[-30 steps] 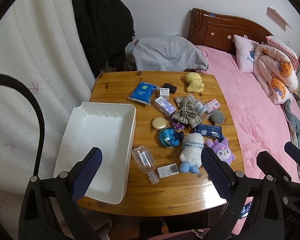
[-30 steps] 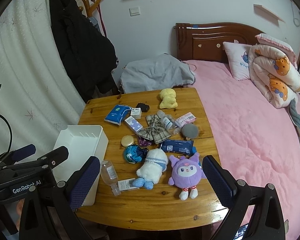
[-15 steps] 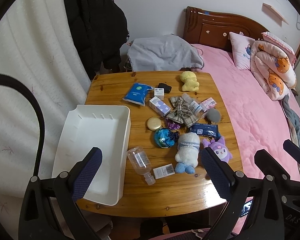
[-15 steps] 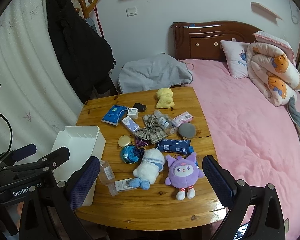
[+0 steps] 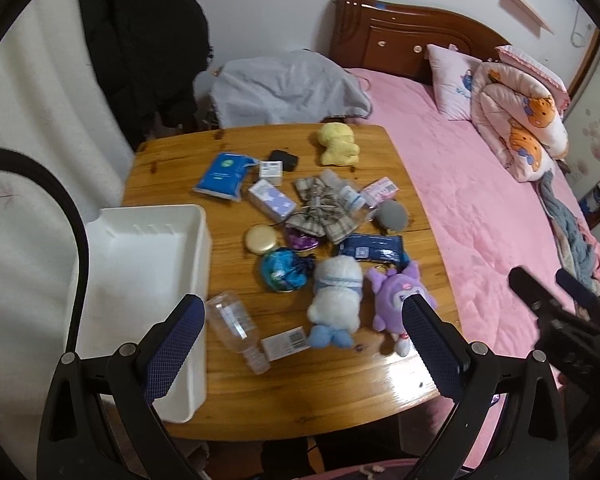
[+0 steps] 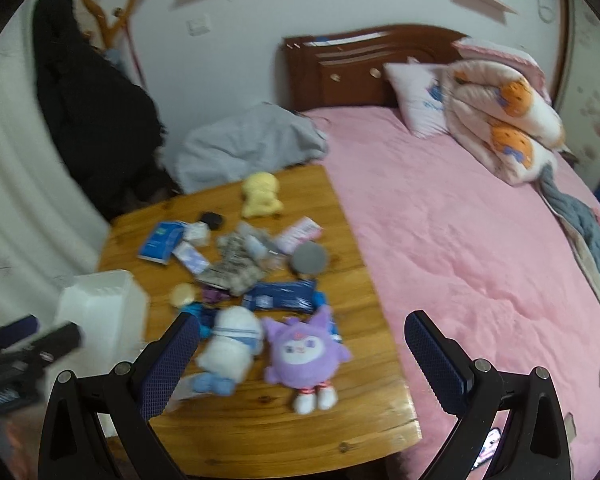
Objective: Organize objects
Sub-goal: 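Grasp the white plush doll with the left tool while the right tool grasps the purple plush doll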
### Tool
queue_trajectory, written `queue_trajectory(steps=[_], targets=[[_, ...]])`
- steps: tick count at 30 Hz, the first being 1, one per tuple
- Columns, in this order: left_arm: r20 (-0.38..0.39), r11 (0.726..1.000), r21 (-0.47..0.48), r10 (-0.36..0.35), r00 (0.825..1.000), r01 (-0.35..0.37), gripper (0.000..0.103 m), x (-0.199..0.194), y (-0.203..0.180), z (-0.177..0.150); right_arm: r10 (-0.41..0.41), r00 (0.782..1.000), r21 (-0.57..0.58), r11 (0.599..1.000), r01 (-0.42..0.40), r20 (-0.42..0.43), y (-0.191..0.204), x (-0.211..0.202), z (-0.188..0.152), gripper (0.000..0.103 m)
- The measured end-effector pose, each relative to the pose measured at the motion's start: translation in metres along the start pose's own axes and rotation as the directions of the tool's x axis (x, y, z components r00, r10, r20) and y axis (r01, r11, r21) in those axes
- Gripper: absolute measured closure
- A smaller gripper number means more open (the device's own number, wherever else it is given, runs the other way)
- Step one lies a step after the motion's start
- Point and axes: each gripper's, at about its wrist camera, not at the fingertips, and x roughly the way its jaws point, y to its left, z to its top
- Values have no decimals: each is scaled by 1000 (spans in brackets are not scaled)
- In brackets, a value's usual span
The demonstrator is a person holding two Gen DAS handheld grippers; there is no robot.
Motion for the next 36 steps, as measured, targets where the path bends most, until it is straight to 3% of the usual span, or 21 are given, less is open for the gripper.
queue_trajectory(steps=[6,11,15,23,26,32,36], targets=[[-17,1000,16,-27,999,27,3,41,-11,5,-29,994,-15,1000,27,-101,-26,57,-28,0],[-130,995,98,18,991,-5,4,98,-29,6,-7,983,-42,999,-1,-183,-29,100,-51,2],[-185,994,108,-1,983,21,4,136,-36,6,25,976,-57,998,-38,-217,-28,127,-62,2],[-348,996,80,-19,937,50,7,216,-46,-4,76,963,-103,989,-105,-257,-23,178,-68,2],[-383,995,94,-2,924,41,7,231,-49,-9,82,954,-109,987,-118,-288,-24,196,-71,5],[-434,988,157,72,898,-4,7,249,-59,-21,187,927,-67,973,-219,-324,-30,210,-77,5],[-475,990,139,82,876,-17,12,257,-60,-30,226,910,-74,961,-267,-347,-26,215,-80,6]])
